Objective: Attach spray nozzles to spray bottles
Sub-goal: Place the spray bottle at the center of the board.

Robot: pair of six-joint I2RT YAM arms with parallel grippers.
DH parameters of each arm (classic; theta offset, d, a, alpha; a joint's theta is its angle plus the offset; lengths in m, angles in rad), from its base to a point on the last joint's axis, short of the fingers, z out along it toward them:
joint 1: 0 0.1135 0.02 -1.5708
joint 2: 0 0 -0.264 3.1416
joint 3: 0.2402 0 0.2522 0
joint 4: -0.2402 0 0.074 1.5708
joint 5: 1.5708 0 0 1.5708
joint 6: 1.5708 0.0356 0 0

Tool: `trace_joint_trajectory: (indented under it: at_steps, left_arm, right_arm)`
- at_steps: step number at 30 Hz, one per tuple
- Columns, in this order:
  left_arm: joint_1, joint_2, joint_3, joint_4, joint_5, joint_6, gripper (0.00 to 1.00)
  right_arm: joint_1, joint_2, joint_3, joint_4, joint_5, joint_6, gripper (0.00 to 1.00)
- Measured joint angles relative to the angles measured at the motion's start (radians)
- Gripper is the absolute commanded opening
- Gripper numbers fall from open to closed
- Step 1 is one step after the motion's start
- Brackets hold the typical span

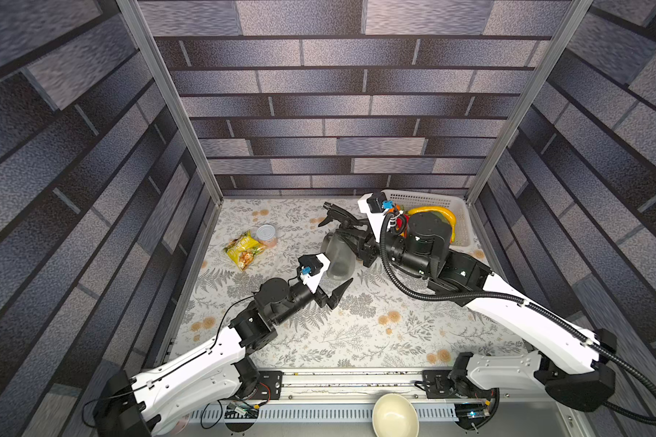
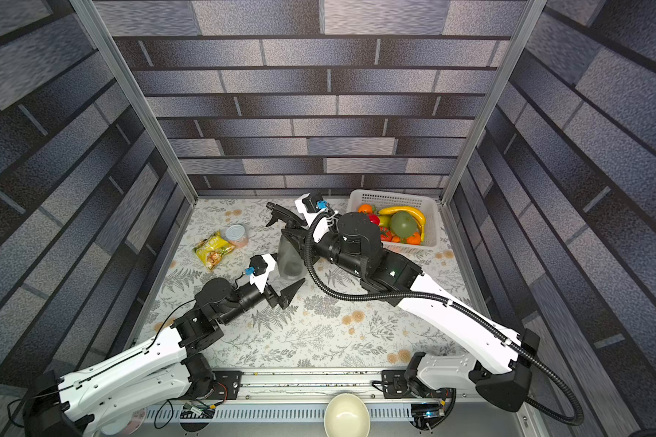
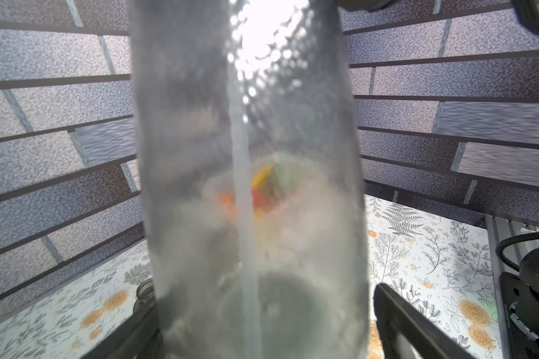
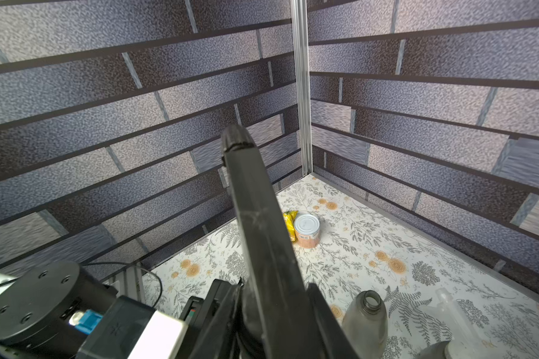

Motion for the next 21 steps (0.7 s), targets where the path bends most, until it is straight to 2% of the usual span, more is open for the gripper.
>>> trace_joint_trajectory:
  at_steps: [4,11,16,21]
  left_arm:
    - [-0.003,-0.1,-0.01,-0.101,-0.096,-0.056,1.0]
    - [-0.005,-0.349,0.036,-0.354,-0.396,-0.174,1.0]
    - [0.014,-0.372,0.167,-0.493,-0.577,-0.213,1.0]
    - [0.049,-0.397,0.183,-0.581,-0.671,-0.237,1.0]
  right_arm:
    - [0.0,0.09,0.068,0.066,0.059,-0.034,0.22]
    - [0.0,0.291,0.126,0.278,0.094,-0.079,0.22]
    - [0.0,0.481,0.156,0.428,0.109,-0.103,0.22]
    - [-0.005,0.677,0.207,0.534,0.13,-0.127,0.22]
